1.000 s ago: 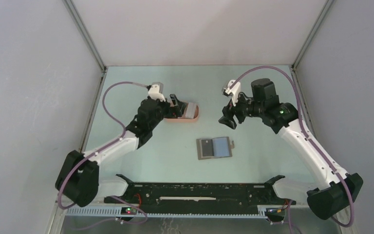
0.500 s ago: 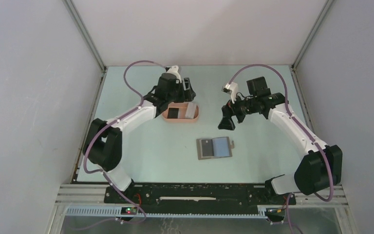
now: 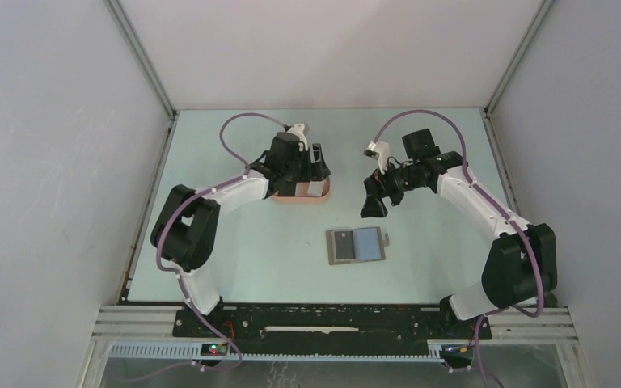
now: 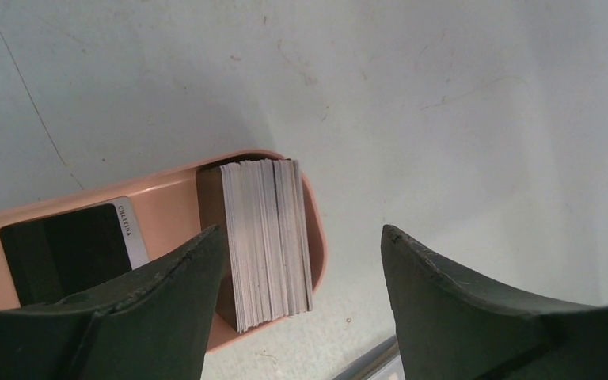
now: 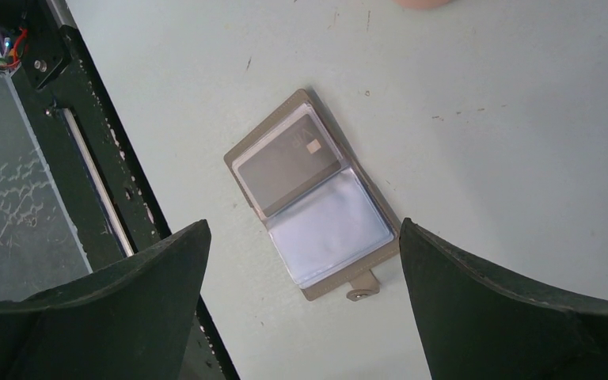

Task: Put the credit cards into the card holder
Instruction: Pick up the credit card from the storage box.

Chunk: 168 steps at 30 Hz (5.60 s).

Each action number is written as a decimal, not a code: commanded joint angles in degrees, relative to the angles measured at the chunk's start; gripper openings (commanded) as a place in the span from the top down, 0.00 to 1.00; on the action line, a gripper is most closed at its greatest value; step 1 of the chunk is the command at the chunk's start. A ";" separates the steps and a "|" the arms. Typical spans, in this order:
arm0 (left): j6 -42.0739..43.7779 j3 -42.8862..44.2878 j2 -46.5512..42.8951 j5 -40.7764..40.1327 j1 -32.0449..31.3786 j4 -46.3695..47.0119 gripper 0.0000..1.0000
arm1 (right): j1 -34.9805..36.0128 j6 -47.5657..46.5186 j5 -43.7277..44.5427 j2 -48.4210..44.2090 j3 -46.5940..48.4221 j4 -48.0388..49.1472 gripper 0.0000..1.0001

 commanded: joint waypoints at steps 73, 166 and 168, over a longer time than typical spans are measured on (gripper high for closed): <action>-2.09 -1.19 3.61 9.86 3.20 5.42 0.78 | -1.12 -1.10 -1.60 0.53 1.96 -1.76 0.05; -12.97 -53.56 -28.63 -18.45 -31.48 85.56 1.00 | 2.03 34.62 -33.56 -11.16 -14.92 33.56 0.48; -13.15 -53.26 -28.14 -18.14 -31.48 85.66 1.00 | 2.23 34.84 -33.59 -11.16 -14.92 33.81 0.50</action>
